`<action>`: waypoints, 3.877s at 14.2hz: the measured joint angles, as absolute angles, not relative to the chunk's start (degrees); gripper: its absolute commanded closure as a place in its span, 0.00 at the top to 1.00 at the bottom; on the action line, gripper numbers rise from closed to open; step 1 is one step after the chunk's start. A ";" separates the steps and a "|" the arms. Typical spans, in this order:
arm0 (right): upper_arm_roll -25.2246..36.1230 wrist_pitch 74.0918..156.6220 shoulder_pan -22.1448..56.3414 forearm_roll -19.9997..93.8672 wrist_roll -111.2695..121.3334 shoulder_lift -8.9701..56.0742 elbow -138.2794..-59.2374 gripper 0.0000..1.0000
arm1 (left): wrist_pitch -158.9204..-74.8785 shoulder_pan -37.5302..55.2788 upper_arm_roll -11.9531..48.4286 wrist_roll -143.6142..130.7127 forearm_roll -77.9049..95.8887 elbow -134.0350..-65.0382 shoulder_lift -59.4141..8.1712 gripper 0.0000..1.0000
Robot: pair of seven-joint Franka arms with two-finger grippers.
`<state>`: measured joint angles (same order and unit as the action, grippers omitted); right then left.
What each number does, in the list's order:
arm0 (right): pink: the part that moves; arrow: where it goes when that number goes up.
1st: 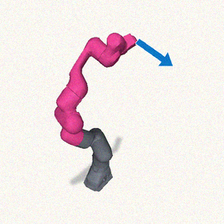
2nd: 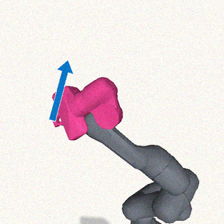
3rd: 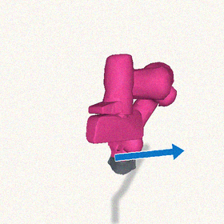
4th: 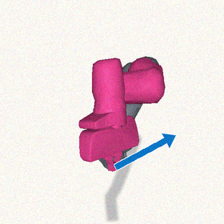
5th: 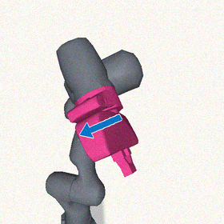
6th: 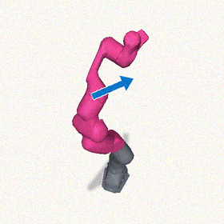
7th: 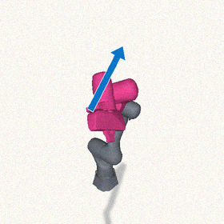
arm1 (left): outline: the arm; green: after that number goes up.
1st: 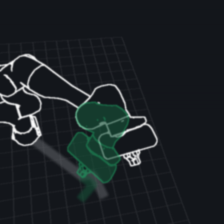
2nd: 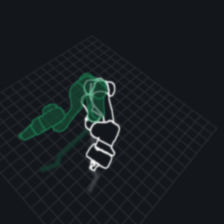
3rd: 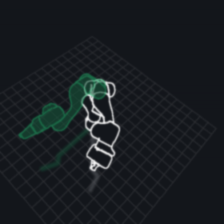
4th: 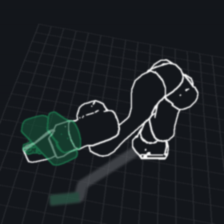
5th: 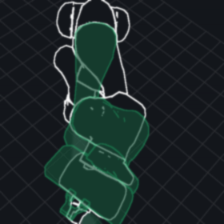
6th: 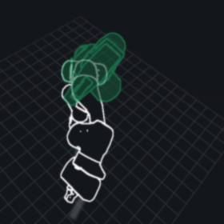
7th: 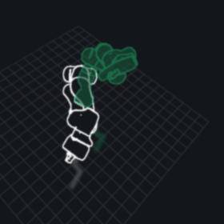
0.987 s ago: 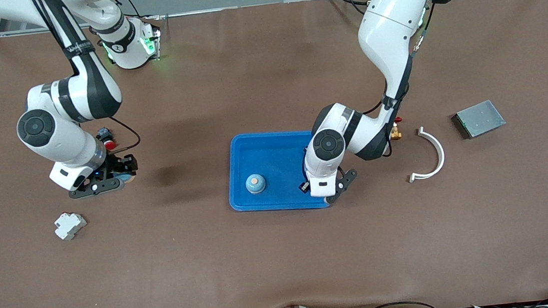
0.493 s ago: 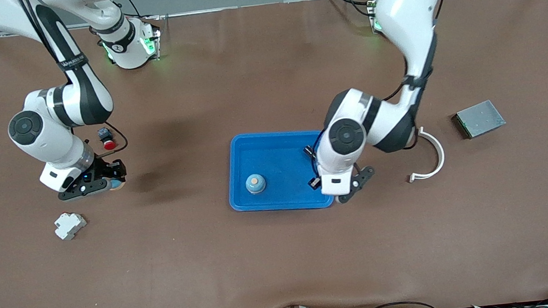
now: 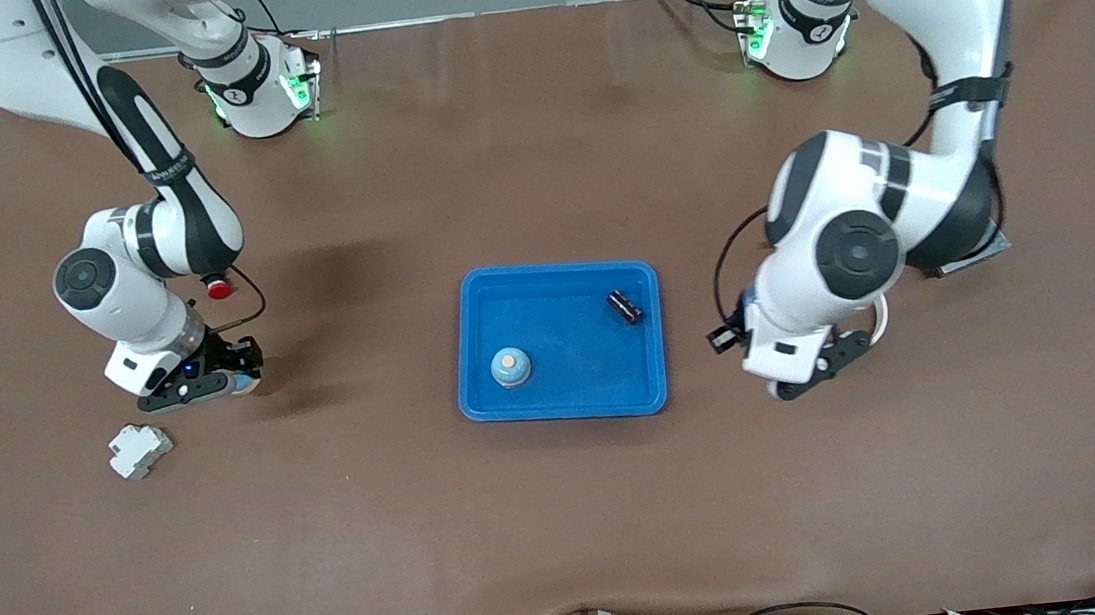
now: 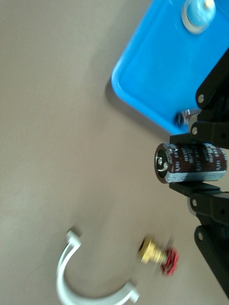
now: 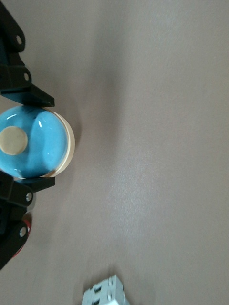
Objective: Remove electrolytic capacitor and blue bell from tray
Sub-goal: 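Set the bell on the table while the left gripper carries the capacitor, then reach the second bell with the right gripper while the left gripper places the capacitor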
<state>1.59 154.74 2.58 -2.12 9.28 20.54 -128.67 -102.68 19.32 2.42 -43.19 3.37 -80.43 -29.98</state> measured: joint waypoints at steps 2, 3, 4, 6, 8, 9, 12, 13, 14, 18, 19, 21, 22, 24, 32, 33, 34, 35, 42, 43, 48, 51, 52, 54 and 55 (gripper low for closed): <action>1.46 156.89 2.57 -1.06 9.29 22.63 -128.69 0.00 | -100.02 15.71 2.38 -35.72 3.38 -80.93 -28.63 0.01; 1.31 157.39 2.56 -0.25 9.32 23.51 -128.69 0.00 | -99.46 13.75 2.35 -31.64 3.38 -81.79 -27.67 0.01; 1.07 157.79 2.56 0.29 9.34 24.14 -128.66 0.00 | -99.14 11.67 2.33 -27.04 3.38 -82.98 -26.51 0.00; 0.82 158.20 2.52 1.04 9.36 24.38 -128.59 0.00 | -98.97 6.96 2.24 -17.31 3.37 -85.84 -24.13 0.00; 0.66 158.51 2.49 1.24 9.36 24.47 -128.58 0.04 | -99.82 2.45 2.11 -9.39 3.24 -88.35 -22.83 0.00; 0.58 158.77 2.49 1.27 9.36 24.53 -128.58 0.65 | -101.54 0.62 2.08 -6.33 2.82 -89.79 -22.63 0.00; 0.42 159.12 2.48 1.39 9.36 24.64 -128.50 1.00 | -110.70 -2.28 2.08 -1.69 0.67 -95.95 -22.71 0.00; 0.28 159.14 2.48 1.47 9.36 24.74 -128.43 1.00 | -114.00 -2.33 2.10 -1.48 -0.27 -98.10 -22.86 0.01; 0.06 159.15 2.48 1.50 9.36 24.81 -128.27 1.00 | -116.84 -2.33 2.14 -1.48 -1.02 -99.99 -23.01 0.00; -1.63 153.20 2.57 1.76 8.75 24.37 -124.01 1.00 | -125.00 -2.72 2.08 0.36 -1.40 -104.06 -24.75 0.01; -2.24 149.92 2.62 1.91 7.77 24.07 -121.94 1.00 | -126.22 -3.03 2.08 1.23 -1.40 -104.24 -25.75 0.01; -4.23 144.42 2.78 2.03 3.42 23.45 -117.81 1.00 | -127.40 -3.66 2.05 3.34 -1.42 -104.29 -27.66 0.01; -5.43 142.99 2.99 2.04 0.53 23.19 -116.34 1.00 | -127.64 -3.94 2.02 4.58 -1.42 -104.30 -28.36 0.01; -7.40 142.34 4.45 2.04 -5.86 22.99 -114.41 1.00 | -127.96 -5.02 1.98 7.32 -1.44 -104.32 -29.50 0.01; -8.08 141.29 20.27 2.00 -34.42 24.28 -107.13 1.00 | -128.19 -5.82 2.09 8.76 -4.28 -104.69 -32.03 0.01; -8.00 141.02 21.67 1.72 -36.79 25.34 -105.94 1.00 | -128.19 -5.82 2.09 8.76 -4.28 -104.84 -32.18 0.02; -7.92 140.61 22.88 0.83 -39.08 26.62 -104.60 1.00 | -128.19 -5.82 2.09 8.76 -4.28 -104.96 -32.38 0.02; -7.86 140.23 23.74 -0.74 -41.57 27.99 -103.11 1.00 | -128.19 -5.82 2.08 8.76 -4.28 -105.02 -32.62 0.03; -7.68 135.22 28.95 -6.67 -54.10 39.01 -88.84 1.00 | -128.22 -5.83 2.08 8.76 -4.29 -105.06 -33.89 0.09; -7.47 135.20 29.24 -6.79 -54.56 40.05 -87.94 1.00 | -128.22 -5.84 2.07 8.76 -4.29 -105.06 -33.96 0.14; -4.30 135.44 32.91 -7.00 -56.93 44.57 -85.43 1.00 | -128.26 -5.87 2.07 8.76 -4.29 -105.06 -34.52 0.60; -3.83 135.44 34.23 -7.25 -58.31 46.20 -84.18 1.00 | -128.30 -5.88 2.07 8.76 -4.29 -105.03 -34.52 1.00; -3.80 135.44 34.36 -7.49 -58.56 46.48 -83.92 1.00 | -128.32 -5.90 2.05 8.76 -4.29 -105.02 -34.52 1.00; -3.74 135.44 34.38 -7.91 -59.05 46.90 -83.61 1.00 | -128.32 -6.16 2.02 8.76 -4.29 -104.93 -34.52 1.00; -3.69 135.50 34.38 -7.93 -59.09 47.02 -83.58 1.00 | -128.32 -6.36 2.01 8.76 -4.29 -104.77 -34.51 1.00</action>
